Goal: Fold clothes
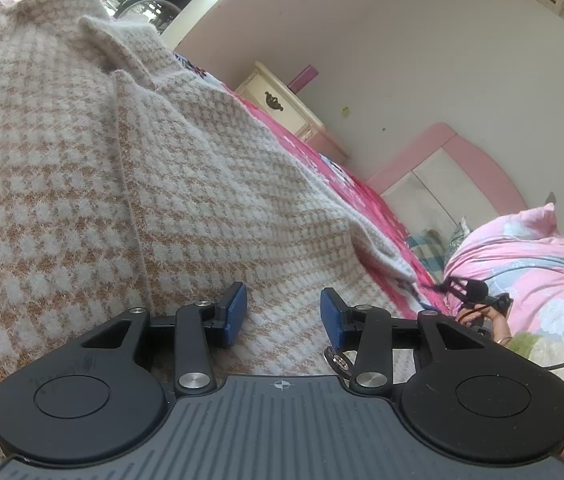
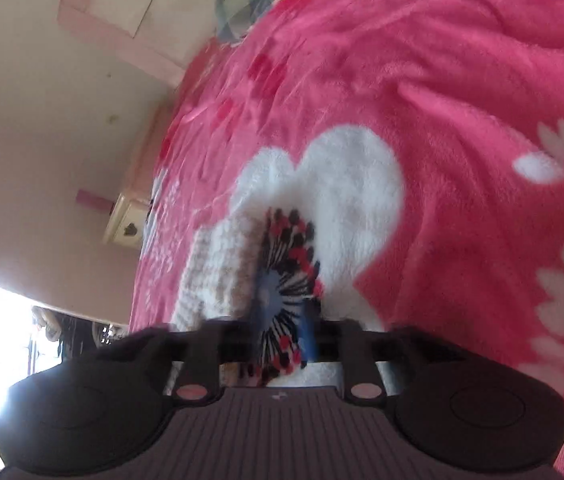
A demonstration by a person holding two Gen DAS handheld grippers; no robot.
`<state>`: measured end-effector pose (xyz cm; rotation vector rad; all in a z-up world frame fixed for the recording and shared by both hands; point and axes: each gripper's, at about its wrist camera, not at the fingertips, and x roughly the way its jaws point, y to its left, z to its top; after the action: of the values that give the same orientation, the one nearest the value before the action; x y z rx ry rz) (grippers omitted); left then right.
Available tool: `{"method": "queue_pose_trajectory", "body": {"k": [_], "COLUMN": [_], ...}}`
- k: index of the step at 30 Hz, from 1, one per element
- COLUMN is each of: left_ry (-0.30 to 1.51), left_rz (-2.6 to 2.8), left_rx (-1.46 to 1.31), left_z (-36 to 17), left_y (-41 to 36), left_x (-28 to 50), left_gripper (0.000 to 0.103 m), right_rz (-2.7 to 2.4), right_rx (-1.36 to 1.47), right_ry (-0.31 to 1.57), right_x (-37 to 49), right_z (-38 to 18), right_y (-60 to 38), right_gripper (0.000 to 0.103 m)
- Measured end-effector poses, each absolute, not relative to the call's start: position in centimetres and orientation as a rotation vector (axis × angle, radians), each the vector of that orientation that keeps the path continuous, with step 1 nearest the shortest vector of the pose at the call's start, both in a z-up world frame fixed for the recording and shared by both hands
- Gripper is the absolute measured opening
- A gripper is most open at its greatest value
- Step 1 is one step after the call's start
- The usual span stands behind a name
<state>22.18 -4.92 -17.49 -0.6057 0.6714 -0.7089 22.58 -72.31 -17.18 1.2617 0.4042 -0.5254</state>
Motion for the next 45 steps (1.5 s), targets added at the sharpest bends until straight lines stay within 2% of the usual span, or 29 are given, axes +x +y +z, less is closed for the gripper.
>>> {"method": "queue_pose_trajectory", "body": {"k": [1,2,8,10,11,13,15,21,32,45], "left_ry": [0.672,0.672,0.670,0.669,0.669,0.668,0.667,0.662,0.661,0.731], "left_rz": [-0.709,-0.709,-0.710,-0.711,-0.711,-0.711,-0.712,-0.719,-0.722,-0.677], "left_rx": [-0.605,-0.605,-0.609,-0.610,-0.612,-0.616,-0.621,-0.648,-0.660,-0.636], "left_z": [-17.5,-17.5,-17.6,-17.6,-17.6,-17.6,-17.7,-17.9,-17.9,-16.9], "left_y": [-4.9,-4.9,-4.9,-4.9,-4.9,-4.8,-4.7,-4.4,-4.3,-4.9], "left_x": [22.2,22.2,22.2,22.2,22.2,22.2,22.2,22.3,22.1,22.7], "left_gripper": [0.041,0.041,0.041,0.041,0.041,0.041,0.041,0.040,0.039,0.038], "right_rz": [-0.511,-0.498,-0.508,-0.533,-0.545,-0.588,-0.586,-0.439,0.099,0.348], "right_rx": [1.246,1.233,1.193,1.135,1.092,0.997,0.945,0.830,0.489,0.420], "right_ry": [0.404,0.409,0.430,0.435,0.448,0.486,0.458,0.318,0.314,0.276], "right_x": [23.0,23.5,27.5,28.6,29.0,30.3,30.9,31.7,31.2,28.1], "right_z": [-17.1,-16.9,-16.2,-15.5,-15.0,-13.8,-12.6,-6.7,6.4,12.5], "right_y": [-72.3,-72.2,-71.9,-71.2,-70.7,-69.9,-69.6,-67.0,-52.4,-39.3], "right_gripper": [0.053,0.058,0.065,0.059,0.052,0.024,0.020,0.017,0.016,0.016]}}
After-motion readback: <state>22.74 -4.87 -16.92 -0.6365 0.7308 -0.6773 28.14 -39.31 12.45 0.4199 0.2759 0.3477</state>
